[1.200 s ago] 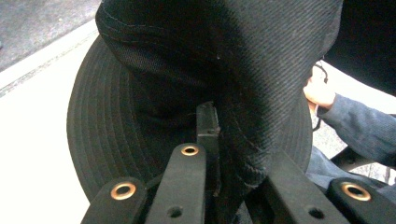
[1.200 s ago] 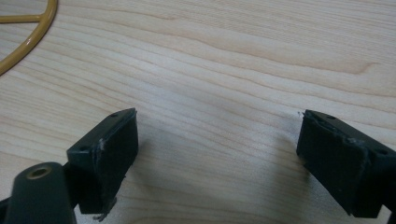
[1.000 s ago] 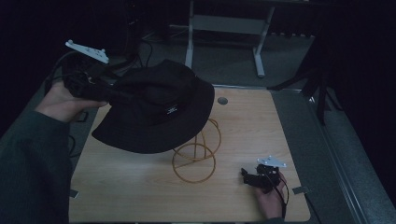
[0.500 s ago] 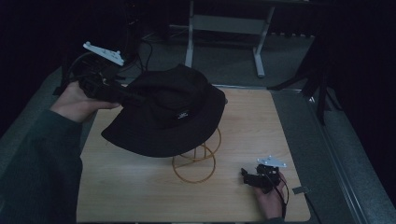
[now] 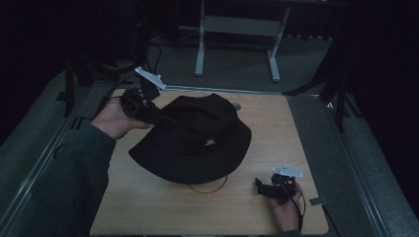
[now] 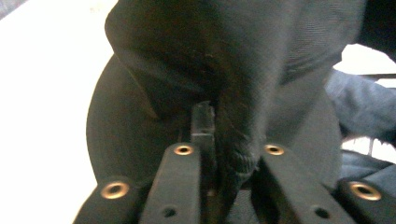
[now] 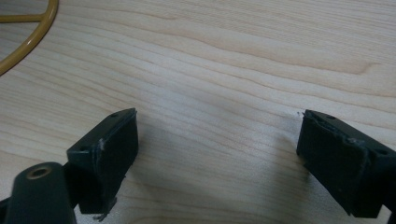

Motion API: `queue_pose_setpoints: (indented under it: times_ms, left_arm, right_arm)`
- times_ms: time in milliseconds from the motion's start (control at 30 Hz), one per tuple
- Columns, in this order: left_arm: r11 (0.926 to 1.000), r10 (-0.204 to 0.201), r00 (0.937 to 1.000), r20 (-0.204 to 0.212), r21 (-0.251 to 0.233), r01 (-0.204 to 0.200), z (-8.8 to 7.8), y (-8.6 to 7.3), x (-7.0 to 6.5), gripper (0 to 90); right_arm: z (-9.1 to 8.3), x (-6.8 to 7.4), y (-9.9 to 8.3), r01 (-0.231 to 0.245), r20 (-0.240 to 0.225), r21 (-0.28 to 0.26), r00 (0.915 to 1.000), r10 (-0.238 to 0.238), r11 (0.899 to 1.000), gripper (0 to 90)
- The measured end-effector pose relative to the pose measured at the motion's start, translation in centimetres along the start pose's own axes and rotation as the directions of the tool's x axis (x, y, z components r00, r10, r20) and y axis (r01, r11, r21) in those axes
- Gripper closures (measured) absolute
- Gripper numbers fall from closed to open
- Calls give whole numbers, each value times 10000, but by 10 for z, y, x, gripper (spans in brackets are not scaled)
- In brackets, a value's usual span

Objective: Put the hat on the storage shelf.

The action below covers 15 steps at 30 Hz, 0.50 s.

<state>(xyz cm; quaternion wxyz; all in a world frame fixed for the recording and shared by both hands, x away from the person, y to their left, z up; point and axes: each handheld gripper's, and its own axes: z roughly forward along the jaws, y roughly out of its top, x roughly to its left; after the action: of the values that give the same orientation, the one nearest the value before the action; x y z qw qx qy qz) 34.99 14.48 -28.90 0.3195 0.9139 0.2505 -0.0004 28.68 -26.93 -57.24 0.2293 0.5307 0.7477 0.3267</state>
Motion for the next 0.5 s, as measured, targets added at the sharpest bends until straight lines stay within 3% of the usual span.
queue_pose_setpoints:
  times_ms: [133, 233, 300, 367, 433, 500]
  left_arm:
    - [9927, 316, 9992, -230, 1174, -287, 28, -3, -3, 778]
    - [9863, 546, 9985, 36, 1557, -545, 43, -6, -6, 712]
    - [9871, 454, 9987, 244, 1524, -486, 47, -7, -6, 618]
    - [9908, 40, 9996, 277, 1353, -78, 45, -6, -3, 496]
    - [9973, -20, 9999, -104, 730, 27, 35, -8, -1, 387]
    - [9995, -141, 9999, -58, 289, 142, 25, -11, 0, 283]
  right_arm:
    - [0, 0, 0, 5, 3, -19, 10000, -5, 10000, 125]
    - [0, 0, 0, -6, -3, -17, 10000, 6, 10000, 125]
    - [0, 0, 0, 0, -3, -17, 10000, 0, 10000, 125]
    - [0, 0, 0, 16, -1, -21, 10000, -16, 10000, 125]
    - [0, 0, 0, 34, 4, -32, 10000, -34, 10000, 125]
    - [0, 0, 0, 38, 2, -31, 10000, -38, 10000, 125]
